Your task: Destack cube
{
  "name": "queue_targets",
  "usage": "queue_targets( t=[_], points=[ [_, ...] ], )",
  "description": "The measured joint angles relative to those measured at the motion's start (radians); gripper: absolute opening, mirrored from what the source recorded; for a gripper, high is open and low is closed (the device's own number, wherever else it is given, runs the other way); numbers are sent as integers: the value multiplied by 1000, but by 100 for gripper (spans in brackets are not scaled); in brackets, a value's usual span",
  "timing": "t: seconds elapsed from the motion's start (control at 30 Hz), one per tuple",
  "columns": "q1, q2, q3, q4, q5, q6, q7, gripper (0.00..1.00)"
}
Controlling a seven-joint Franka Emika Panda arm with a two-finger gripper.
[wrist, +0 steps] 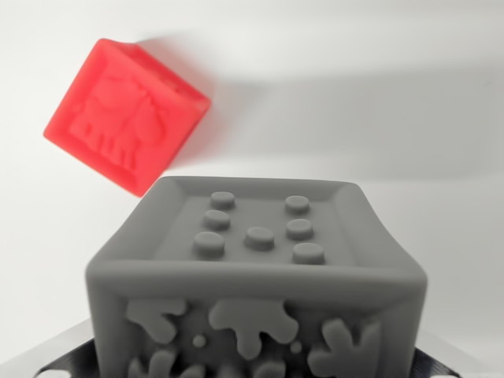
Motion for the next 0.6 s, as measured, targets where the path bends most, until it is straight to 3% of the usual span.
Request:
queue_targets(
  t=[0.6],
  points=[
    [-25,-7,0,-30,0,23,-157,0]
  ],
)
